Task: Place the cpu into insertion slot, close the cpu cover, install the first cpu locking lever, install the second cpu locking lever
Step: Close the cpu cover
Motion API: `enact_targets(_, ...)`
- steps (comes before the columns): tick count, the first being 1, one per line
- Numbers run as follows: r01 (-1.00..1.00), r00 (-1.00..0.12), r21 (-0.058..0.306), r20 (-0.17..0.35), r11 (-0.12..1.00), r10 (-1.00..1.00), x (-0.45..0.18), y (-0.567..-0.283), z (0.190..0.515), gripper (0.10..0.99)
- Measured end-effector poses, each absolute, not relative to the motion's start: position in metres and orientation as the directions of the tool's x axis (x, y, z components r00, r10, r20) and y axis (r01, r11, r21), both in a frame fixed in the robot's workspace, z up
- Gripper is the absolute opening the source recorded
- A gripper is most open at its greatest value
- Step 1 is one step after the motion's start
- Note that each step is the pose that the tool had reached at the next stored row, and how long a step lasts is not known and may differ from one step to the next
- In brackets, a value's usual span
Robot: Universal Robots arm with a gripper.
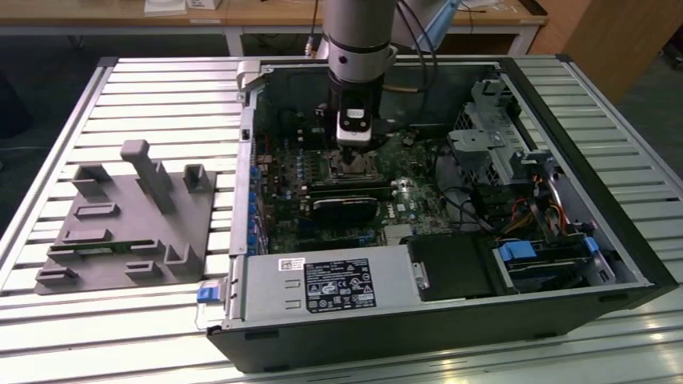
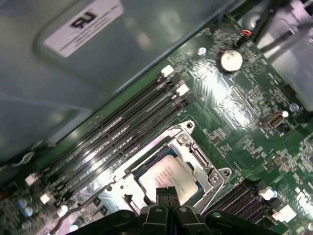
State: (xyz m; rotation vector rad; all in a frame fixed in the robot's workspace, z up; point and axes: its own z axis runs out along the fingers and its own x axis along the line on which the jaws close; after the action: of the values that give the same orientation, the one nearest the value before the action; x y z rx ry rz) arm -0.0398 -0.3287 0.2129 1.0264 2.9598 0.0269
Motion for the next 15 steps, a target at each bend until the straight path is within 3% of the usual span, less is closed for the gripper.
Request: enact_targets(15,0.389,-0.921,0.015,-0.006,0.921,0.389,-0.0398,-0.3287,0.2122,0.106)
